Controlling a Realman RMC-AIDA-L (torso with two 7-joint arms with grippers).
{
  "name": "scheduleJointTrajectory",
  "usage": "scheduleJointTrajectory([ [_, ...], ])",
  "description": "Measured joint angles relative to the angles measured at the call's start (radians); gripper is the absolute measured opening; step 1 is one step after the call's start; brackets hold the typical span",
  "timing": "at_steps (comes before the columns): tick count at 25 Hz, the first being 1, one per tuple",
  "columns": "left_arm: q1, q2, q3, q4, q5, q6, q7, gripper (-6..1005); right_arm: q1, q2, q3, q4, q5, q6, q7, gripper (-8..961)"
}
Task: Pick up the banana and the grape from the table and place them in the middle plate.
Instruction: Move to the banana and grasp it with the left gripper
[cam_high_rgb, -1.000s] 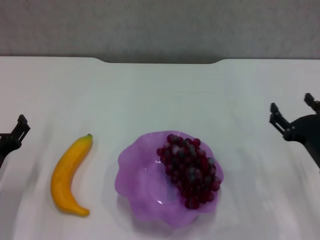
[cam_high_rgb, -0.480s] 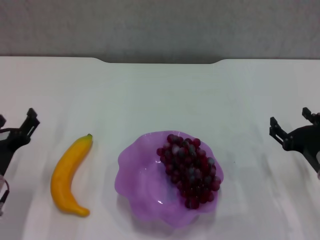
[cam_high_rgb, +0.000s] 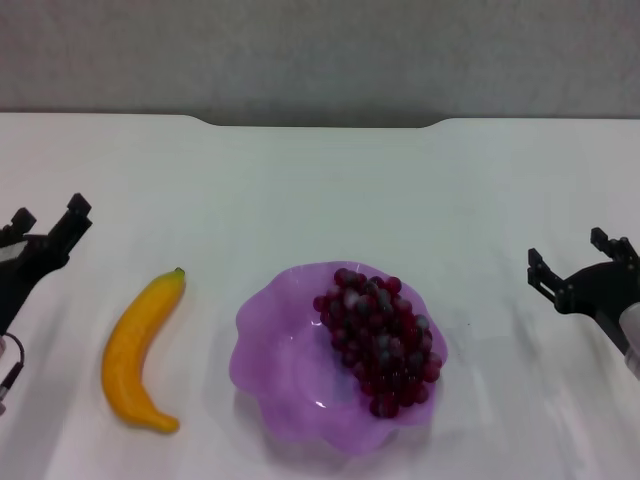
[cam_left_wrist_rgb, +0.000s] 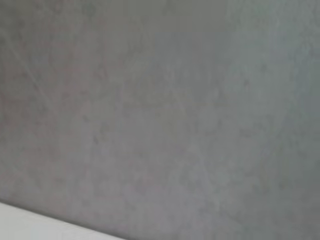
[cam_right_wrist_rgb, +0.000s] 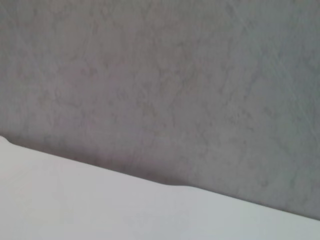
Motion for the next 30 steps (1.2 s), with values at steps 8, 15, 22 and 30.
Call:
scheduleJointTrajectory([
  [8,0.016,0.065,-0.121,-0.274,0.246,-0.521,-0.032,894,0.007,-0.001,-0.001,-0.006,-0.001,0.035,-0.001,882],
  [15,0.056,0.017,-0.277,-0.654,0.33,-1.143,0.183,894,0.008,-0.002,0.0,-0.008,-0.003,0.035,-0.001,882],
  [22,-0.007,-0.081,-0.506,-0.812,0.2,-1.631,0.554,894,0.02,-0.001,-0.008,-0.007,-0.006,0.038,-0.001,881],
  [30,-0.113,-0.084,-0.6,-0.775,0.266,-1.916,0.621,893,0.022,0.0,-0.014,-0.003,-0.006,0.048,-0.001,882],
])
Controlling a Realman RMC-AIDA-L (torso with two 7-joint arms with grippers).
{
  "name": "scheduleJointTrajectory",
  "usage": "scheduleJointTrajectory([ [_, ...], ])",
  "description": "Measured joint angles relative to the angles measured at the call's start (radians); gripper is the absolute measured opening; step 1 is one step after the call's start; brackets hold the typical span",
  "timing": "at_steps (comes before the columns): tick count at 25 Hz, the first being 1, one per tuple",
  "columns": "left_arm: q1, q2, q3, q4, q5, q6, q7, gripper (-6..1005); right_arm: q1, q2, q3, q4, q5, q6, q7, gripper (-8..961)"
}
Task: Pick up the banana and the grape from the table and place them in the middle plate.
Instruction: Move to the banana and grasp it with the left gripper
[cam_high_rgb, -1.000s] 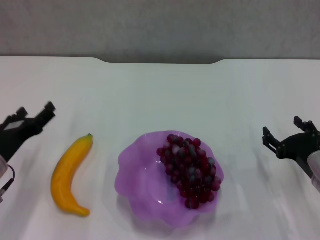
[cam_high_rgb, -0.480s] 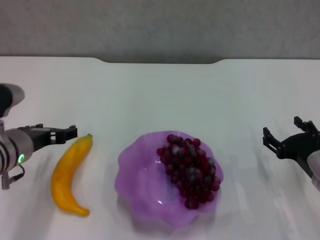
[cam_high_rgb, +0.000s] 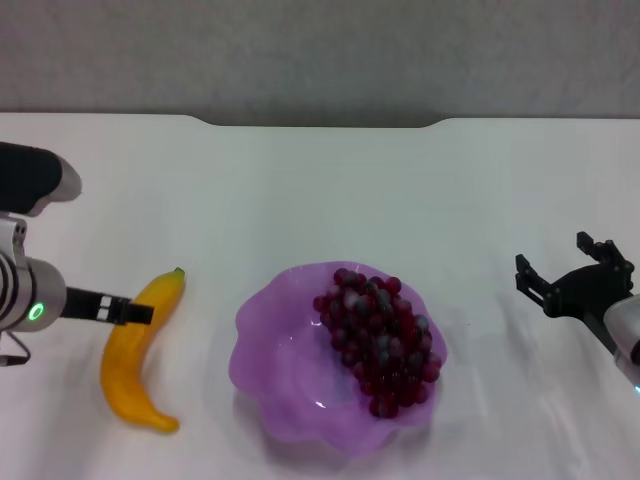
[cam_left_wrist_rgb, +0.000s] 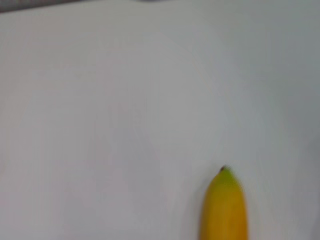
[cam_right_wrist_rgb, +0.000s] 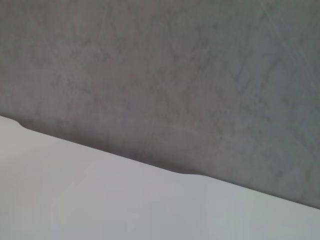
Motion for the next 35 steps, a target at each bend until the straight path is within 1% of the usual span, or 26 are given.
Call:
scheduleJointTrajectory([
  [3,-0.021,-0.003,0.007,0.026,0.051,-0.024,-0.022,894,0.0,0.0,-0.004,0.002,0.0,0.0,0.0,881],
  [5,-0.041,-0.004,0.01,0.059,0.061,-0.031,-0.029,894,0.0,0.0,-0.005,0.003,0.0,0.001,0.0,881],
  [8,-0.066,-0.005,0.019,0.107,0.06,-0.032,-0.033,894,0.0,0.0,-0.006,0.003,0.0,0.001,0.0,881],
  [11,-0.078,-0.008,0.037,0.12,0.049,-0.023,-0.033,894,0.0,0.0,-0.006,0.003,0.0,0.001,0.0,882],
  [16,-0.086,-0.008,0.048,0.127,0.021,-0.011,-0.032,893,-0.001,0.0,-0.006,0.003,0.0,0.001,0.0,882],
  [24,-0.108,-0.009,0.067,0.216,0.019,0.037,-0.037,893,0.0,0.0,-0.009,0.004,0.0,-0.001,0.0,881],
  [30,-0.11,-0.009,0.072,0.233,0.019,0.054,-0.042,894,0.001,0.0,-0.009,0.004,0.0,-0.001,0.0,881],
  [35,-0.11,-0.009,0.074,0.235,0.019,0.054,-0.043,819,0.001,0.0,-0.009,0.004,0.0,-0.003,0.0,881],
])
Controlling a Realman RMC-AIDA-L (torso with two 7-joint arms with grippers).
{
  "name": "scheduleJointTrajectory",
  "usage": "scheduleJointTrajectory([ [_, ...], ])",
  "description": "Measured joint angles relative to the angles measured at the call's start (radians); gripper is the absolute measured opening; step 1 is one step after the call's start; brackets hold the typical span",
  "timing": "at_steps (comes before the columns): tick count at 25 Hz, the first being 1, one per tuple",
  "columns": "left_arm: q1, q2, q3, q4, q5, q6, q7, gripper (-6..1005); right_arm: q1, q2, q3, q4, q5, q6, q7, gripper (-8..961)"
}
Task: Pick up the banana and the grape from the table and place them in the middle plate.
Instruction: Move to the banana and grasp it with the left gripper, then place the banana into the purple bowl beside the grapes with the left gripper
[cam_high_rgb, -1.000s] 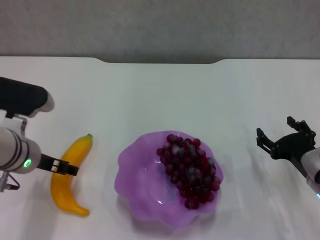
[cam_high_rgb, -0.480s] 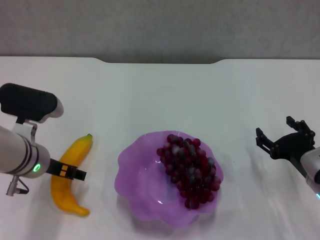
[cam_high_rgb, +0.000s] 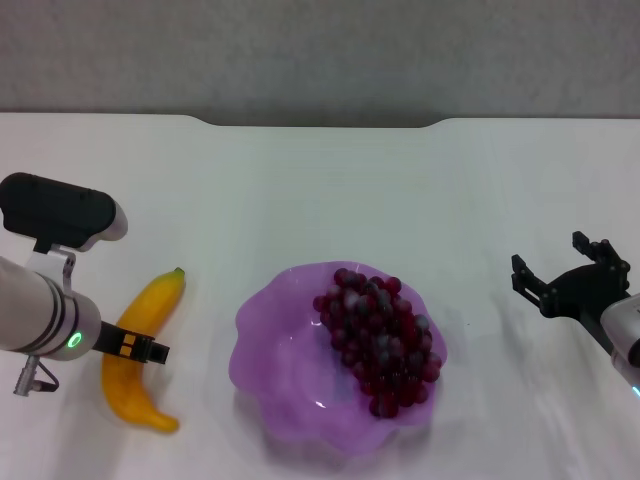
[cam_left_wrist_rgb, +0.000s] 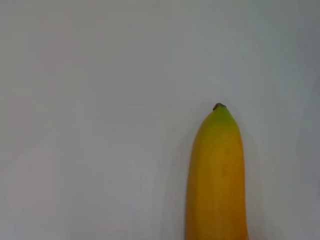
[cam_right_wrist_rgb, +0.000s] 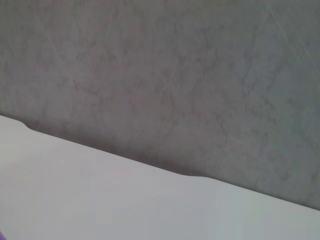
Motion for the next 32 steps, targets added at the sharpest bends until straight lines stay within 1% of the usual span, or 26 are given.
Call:
scheduleJointTrajectory([
  [6,0.001,0.0,-0.004,0.001,0.0,0.011,-0.006,730,0.0,0.0,0.0,0.0,0.0,0.0,0.0,881],
  [14,0.005,0.001,-0.006,0.001,0.009,0.031,-0.024,508,0.0,0.0,-0.002,0.0,0.0,-0.001,0.0,882],
  [18,0.011,0.005,-0.02,-0.013,0.011,0.04,-0.028,503,0.0,0.0,-0.002,0.0,0.0,-0.002,0.0,881],
  [21,0.038,0.006,-0.038,-0.098,-0.007,-0.012,-0.021,501,-0.001,0.0,-0.002,-0.003,0.0,0.0,0.0,882],
  [25,0.094,0.006,-0.06,-0.29,-0.067,-0.144,0.008,501,-0.001,0.0,-0.002,-0.004,0.0,-0.001,0.0,882],
  [28,0.127,0.005,-0.058,-0.4,-0.123,-0.204,0.034,500,-0.001,0.0,-0.002,-0.007,0.0,0.0,0.0,882],
  [30,0.14,0.004,-0.048,-0.438,-0.182,-0.214,0.047,500,-0.001,0.0,-0.002,-0.008,0.0,-0.001,0.001,882],
  [32,0.146,0.001,-0.026,-0.439,-0.256,-0.196,0.062,500,0.0,0.0,-0.002,-0.008,0.0,-0.002,0.002,882],
])
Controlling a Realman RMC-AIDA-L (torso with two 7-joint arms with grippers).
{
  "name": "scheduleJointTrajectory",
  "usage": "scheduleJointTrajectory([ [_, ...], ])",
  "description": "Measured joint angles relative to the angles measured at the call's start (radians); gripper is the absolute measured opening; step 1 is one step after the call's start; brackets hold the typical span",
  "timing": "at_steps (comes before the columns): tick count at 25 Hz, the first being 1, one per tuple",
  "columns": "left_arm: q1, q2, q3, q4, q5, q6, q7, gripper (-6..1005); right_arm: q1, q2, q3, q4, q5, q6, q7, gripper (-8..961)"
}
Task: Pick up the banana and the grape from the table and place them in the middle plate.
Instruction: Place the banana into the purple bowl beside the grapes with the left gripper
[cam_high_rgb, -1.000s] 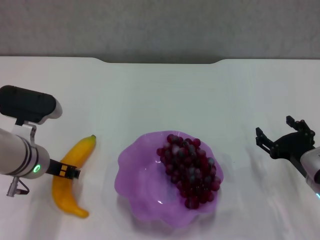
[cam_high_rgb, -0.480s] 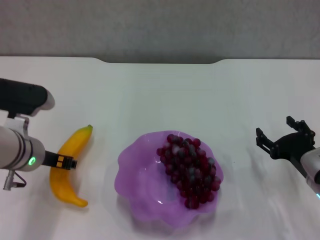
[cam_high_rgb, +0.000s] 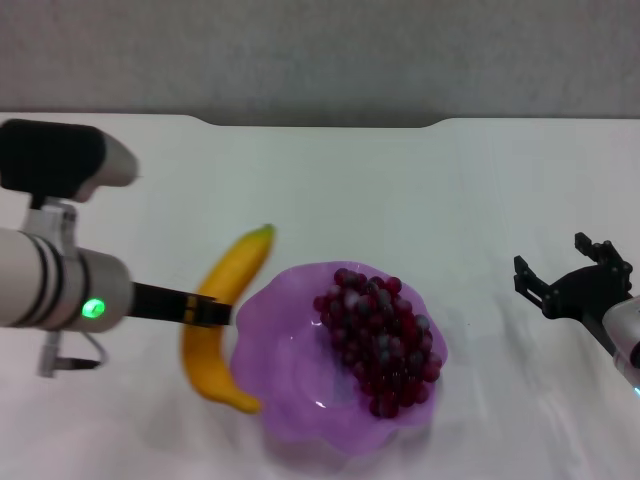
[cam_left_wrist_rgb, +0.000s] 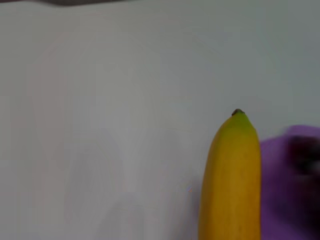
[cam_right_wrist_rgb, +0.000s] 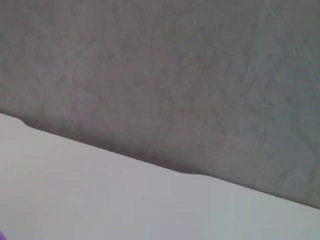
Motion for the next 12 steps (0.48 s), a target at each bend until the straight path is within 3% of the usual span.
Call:
scheduleJointTrajectory([
  [4,-0.005,0.0,0.059,0.039,-0.117,0.063,0.028,501,0.001,0.0,0.0,0.001,0.0,-0.003,0.0,881],
  [12,-0.036,0.003,0.023,0.173,-0.312,0.133,0.152,502,0.001,0.0,0.0,0.001,0.0,-0.004,0.0,881],
])
